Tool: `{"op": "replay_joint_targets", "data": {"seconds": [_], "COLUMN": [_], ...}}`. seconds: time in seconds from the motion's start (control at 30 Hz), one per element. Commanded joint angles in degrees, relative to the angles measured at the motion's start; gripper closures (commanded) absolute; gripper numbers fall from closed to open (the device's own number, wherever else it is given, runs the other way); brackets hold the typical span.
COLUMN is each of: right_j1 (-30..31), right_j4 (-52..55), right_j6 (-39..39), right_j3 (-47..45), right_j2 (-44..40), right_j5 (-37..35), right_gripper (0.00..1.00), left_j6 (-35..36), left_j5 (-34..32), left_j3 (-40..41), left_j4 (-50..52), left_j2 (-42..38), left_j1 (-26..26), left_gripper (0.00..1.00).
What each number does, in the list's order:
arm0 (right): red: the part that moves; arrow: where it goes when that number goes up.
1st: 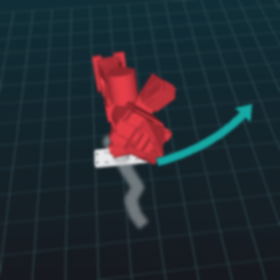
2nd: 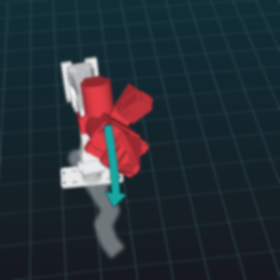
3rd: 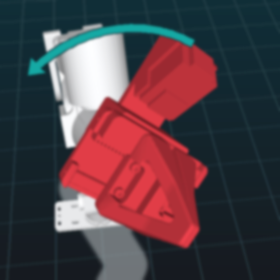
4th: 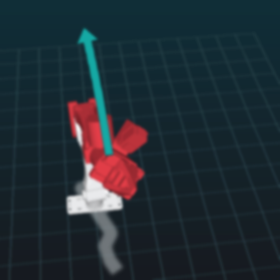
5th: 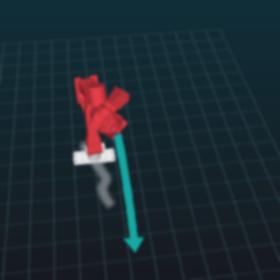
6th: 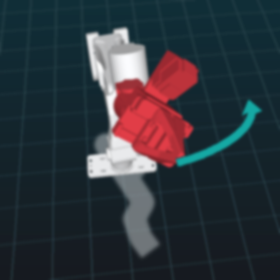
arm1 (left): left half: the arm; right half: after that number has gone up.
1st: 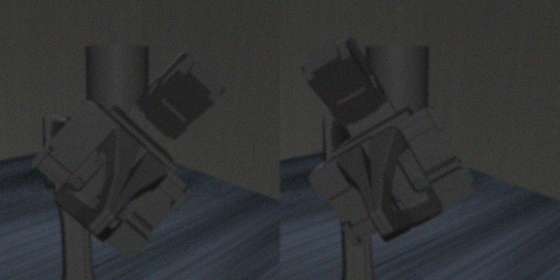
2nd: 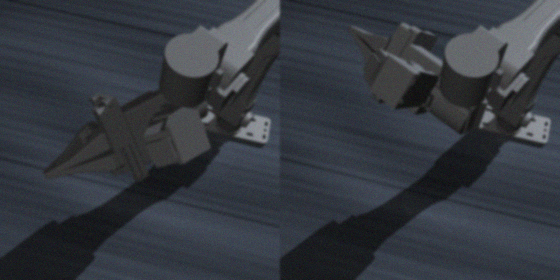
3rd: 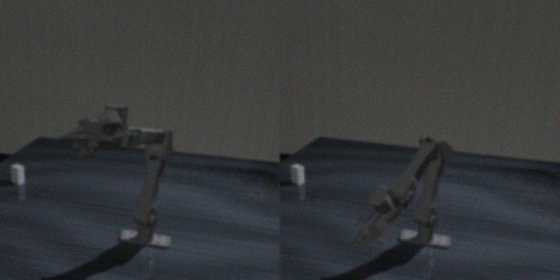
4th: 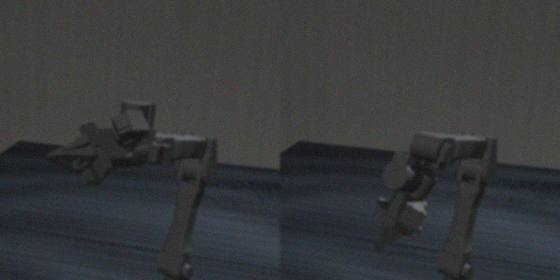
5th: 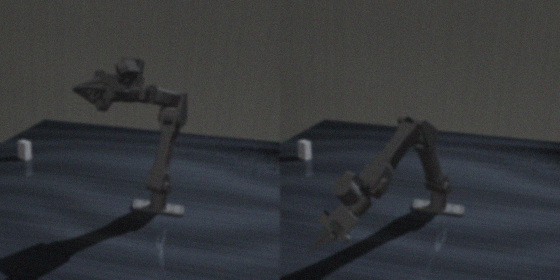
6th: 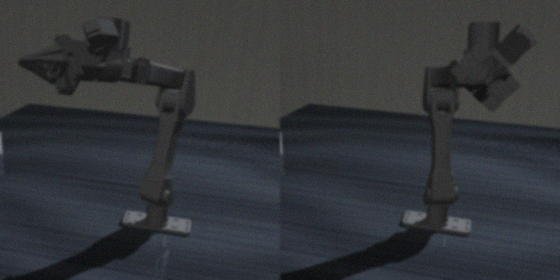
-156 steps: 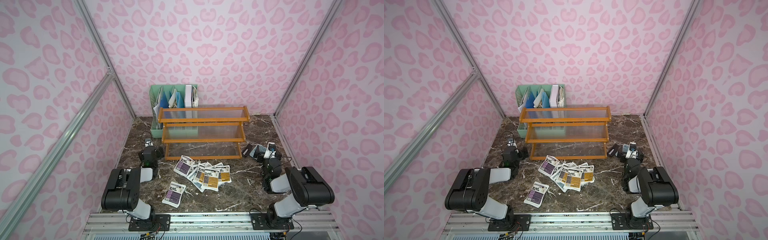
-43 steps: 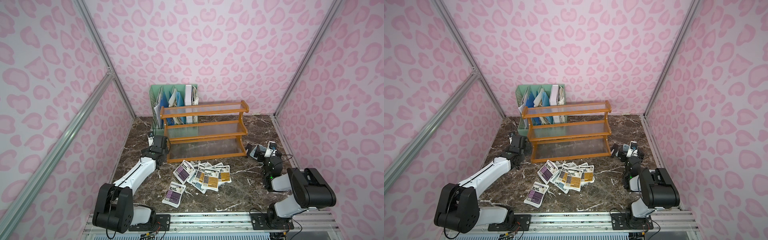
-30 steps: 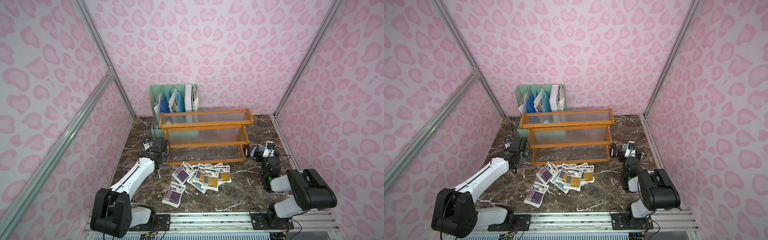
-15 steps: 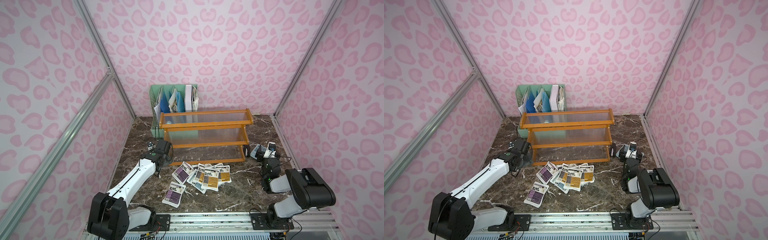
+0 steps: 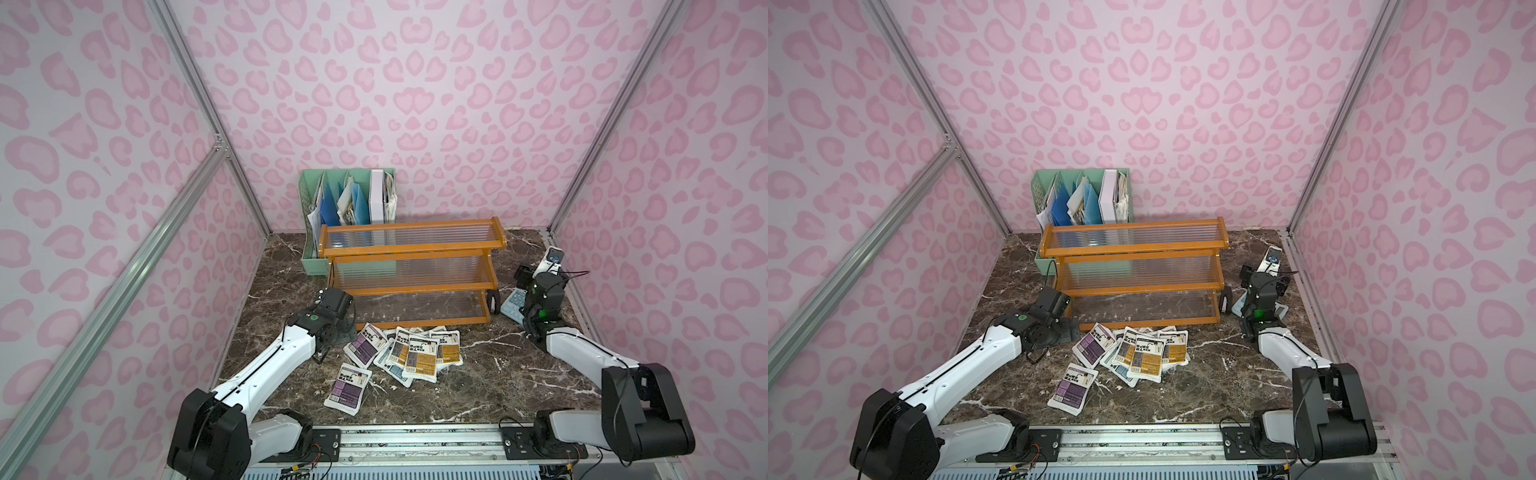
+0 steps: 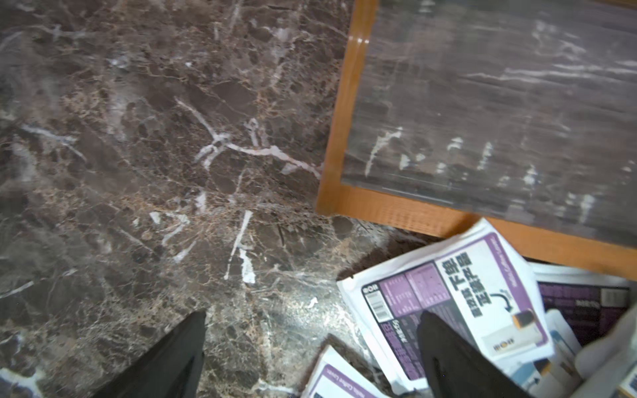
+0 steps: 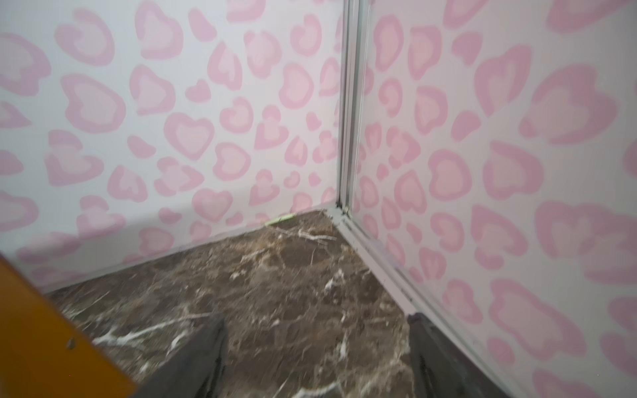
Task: Place the bagged coffee beans on the shelf by color
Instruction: Adjust the shelf at the center of the board.
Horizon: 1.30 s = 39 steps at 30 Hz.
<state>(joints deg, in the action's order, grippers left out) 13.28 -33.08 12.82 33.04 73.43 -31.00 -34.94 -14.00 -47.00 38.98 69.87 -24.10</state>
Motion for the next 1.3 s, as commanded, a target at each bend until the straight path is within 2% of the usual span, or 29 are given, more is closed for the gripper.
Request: {"op": "replay_joint_targets", "data": {"seconds": [0.0, 0.17, 0.27, 0.37, 0.5, 0.7, 0.9, 1.03, 1.27], "right_j1": [9.61, 28.36, 36.86, 41.77, 42.38, 39.06, 37.43, 37.42, 37.3], "right_j4": [19.9, 36.46, 37.11, 35.26, 32.12, 28.28, 29.76, 28.5, 23.48], "right_j6": [8.66, 24.36, 28.57, 29.93, 31.99, 32.27, 32.78, 33.59, 30.91], "right_j3": [-1.38, 0.05, -1.12, -3.19, -8.04, -12.82, -15.25, -16.54, -15.72], "right_j2": [-4.24, -8.8, -10.6, -11.69, -13.08, -17.41, -21.65, -20.1, -12.66], "right_j5": [-4.43, -1.39, 5.64, 11.87, 18.29, 35.05, 46.92, 50.82, 51.86], "right_gripper": [0.18, 0.18, 0.18, 0.2, 0.26, 0.31, 0.36, 0.4, 0.44], "left_j6": [4.11, 4.95, 4.11, 3.71, 3.82, 5.09, 5.82, 7.06, 7.32], "left_j5": [4.48, 5.93, 6.2, 6.95, 7.05, 8.68, 16.81, 18.04, 20.65], "left_j3": [0.06, -0.26, -0.52, -1.6, -3.7, -6.21, -5.16, -5.38, -6.26], "left_j4": [-4.3, -7.54, -9.95, -11.76, -12.84, -13.19, -15.56, -15.54, -15.38], "left_j2": [0.68, 3.22, 5.49, 8.41, 11.27, 12.53, 10.79, 9.58, 10.29], "left_j1": [-0.65, -1.14, -1.3, -1.39, -1.63, -5.07, -7.29, -7.88, -7.89], "left_gripper": [0.01, 0.01, 0.01, 0.02, 0.02, 0.02, 0.02, 0.02, 0.01]}}
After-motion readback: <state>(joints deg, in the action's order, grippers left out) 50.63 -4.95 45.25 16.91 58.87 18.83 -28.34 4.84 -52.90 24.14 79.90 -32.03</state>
